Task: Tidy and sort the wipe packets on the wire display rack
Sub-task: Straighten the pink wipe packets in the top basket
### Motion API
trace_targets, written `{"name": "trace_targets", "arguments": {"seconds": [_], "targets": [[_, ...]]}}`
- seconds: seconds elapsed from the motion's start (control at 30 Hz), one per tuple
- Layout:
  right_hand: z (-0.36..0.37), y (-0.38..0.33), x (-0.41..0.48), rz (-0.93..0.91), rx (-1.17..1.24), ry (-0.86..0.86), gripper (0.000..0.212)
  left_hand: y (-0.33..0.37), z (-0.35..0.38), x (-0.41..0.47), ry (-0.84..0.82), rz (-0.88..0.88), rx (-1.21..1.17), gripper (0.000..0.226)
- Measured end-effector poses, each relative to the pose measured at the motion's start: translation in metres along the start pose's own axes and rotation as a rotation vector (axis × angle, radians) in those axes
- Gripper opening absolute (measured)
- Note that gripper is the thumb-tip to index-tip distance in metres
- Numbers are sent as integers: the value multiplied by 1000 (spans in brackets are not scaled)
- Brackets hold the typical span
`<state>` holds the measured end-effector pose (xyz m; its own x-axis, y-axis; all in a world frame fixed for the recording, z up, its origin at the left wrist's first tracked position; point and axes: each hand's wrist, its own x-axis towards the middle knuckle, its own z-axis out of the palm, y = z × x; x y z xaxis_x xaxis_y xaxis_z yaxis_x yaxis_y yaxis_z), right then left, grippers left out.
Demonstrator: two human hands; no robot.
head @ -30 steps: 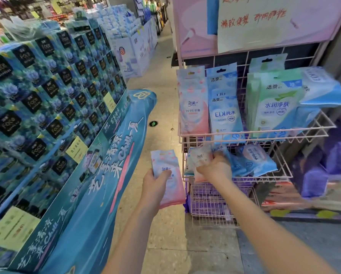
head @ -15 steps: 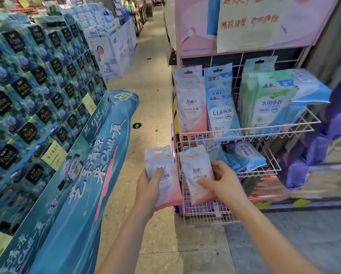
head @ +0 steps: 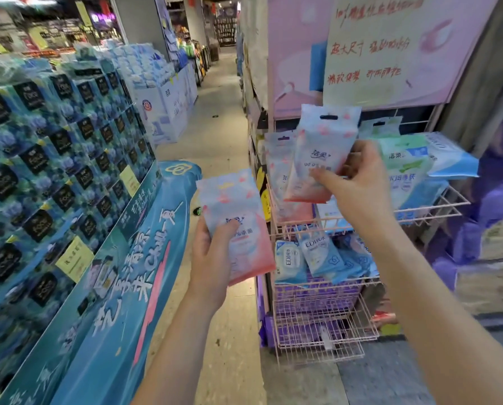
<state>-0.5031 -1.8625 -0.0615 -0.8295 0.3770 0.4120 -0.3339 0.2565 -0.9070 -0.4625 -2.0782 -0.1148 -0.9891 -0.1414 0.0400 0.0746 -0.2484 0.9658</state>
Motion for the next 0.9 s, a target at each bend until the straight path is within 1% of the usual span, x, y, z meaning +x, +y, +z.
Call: {"name": "trace_targets", "arguments": {"seconds": [0.07,0.17,0.2,0.27,0.3,0.33,0.37,0.4,0.47,0.5,0.57,0.63,0.67,0.73,0.77,0.8,0.83,0.87,0.9], "targets": [[19,24,9,22,-225,-61,41,8,7,2,-60,33,1,29],[36,59,11,113,-677,-200,25,21,19,5,-138,89,3,32],[37,62,11,130,-753,-219,24,26,24,8,-171,99,12,34],[36,62,14,133,-746,-201,20,33,35,13,-226,133,35,35],[34,58,13,111,-721,-175,17,37,41,16,-251,151,50,32],[31,55,12,100,-691,-142,24,38,48,21,-272,163,60,26],[28,50,8,90,-600,-96,33,40,55,26,-264,167,70,20],[24,45,5,106,-438,-55,37,40,63,33,-251,168,94,18],[16,32,-4,157,-48,-46,38,38,75,45,-270,192,152,18],[12,26,-7,177,74,-64,41,36,80,50,-287,200,167,19],[5,20,-9,159,163,-92,41,31,87,57,-310,202,194,21],[0,22,-10,99,114,-106,32,24,89,63,-305,232,263,25],[-1,27,-9,67,28,-117,26,18,89,68,-292,235,316,26],[-1,38,-5,31,-260,-143,13,8,87,76,-272,236,466,24],[-1,43,-3,26,-423,-156,13,3,86,80,-244,252,612,26],[0,47,-1,19,-540,-177,15,-3,85,85,-213,273,810,39],[1,48,-2,19,-606,-211,19,-7,83,88,-186,273,977,51],[1,48,-3,17,-631,-239,23,-10,82,89,-163,253,1065,56],[0,46,-4,23,-635,-262,25,-13,81,89,-145,245,1075,55]]}}
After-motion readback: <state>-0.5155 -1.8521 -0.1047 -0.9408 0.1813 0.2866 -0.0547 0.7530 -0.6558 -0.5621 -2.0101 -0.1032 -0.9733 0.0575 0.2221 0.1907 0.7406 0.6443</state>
